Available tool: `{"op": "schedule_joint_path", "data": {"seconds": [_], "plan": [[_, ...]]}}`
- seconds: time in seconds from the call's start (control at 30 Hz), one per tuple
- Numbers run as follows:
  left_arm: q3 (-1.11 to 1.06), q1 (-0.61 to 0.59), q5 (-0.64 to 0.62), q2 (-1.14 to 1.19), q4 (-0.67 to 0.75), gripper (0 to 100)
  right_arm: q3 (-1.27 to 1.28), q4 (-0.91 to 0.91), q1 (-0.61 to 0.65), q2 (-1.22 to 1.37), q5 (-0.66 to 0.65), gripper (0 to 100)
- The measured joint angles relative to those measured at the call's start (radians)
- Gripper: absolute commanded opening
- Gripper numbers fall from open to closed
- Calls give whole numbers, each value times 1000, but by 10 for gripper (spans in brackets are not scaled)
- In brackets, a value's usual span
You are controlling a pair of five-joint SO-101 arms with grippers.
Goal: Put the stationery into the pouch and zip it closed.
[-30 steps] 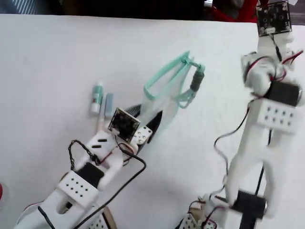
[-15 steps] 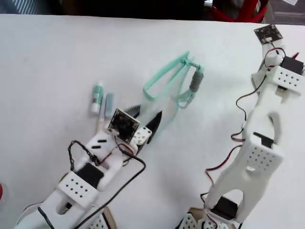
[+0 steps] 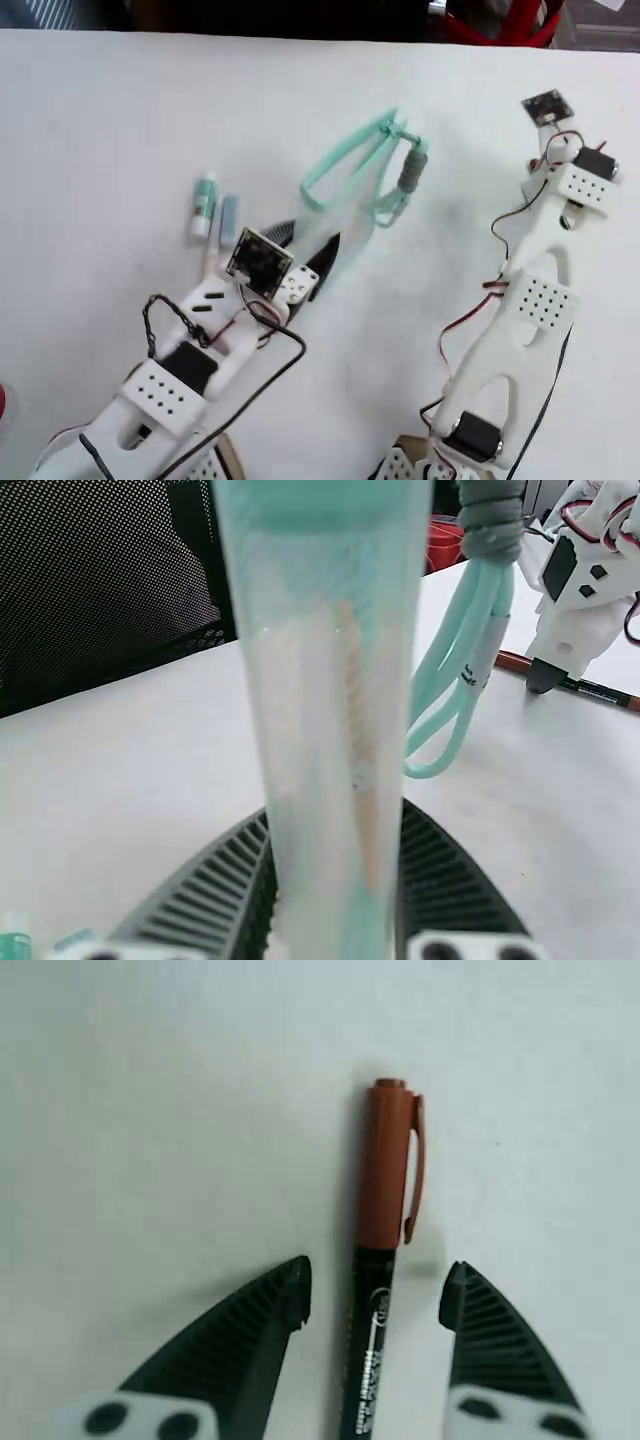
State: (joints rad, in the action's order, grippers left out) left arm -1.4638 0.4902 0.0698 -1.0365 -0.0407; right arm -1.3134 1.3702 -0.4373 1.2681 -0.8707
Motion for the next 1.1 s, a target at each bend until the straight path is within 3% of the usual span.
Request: {"op": "schedule_joint_path", "data": {"seconds": [0.13, 0.2, 0.6, 1.1], "plan": [[0, 0, 0, 0, 0, 143, -60, 21, 2, 44, -25, 2], [0, 0, 0, 0, 0, 143, -77, 26, 2, 49, -25, 48], [0, 0, 0, 0, 0, 143, -304, 324, 14, 41, 37, 17], [0, 0, 0, 0, 0, 143, -305, 356, -63, -385, 374, 17]]}}
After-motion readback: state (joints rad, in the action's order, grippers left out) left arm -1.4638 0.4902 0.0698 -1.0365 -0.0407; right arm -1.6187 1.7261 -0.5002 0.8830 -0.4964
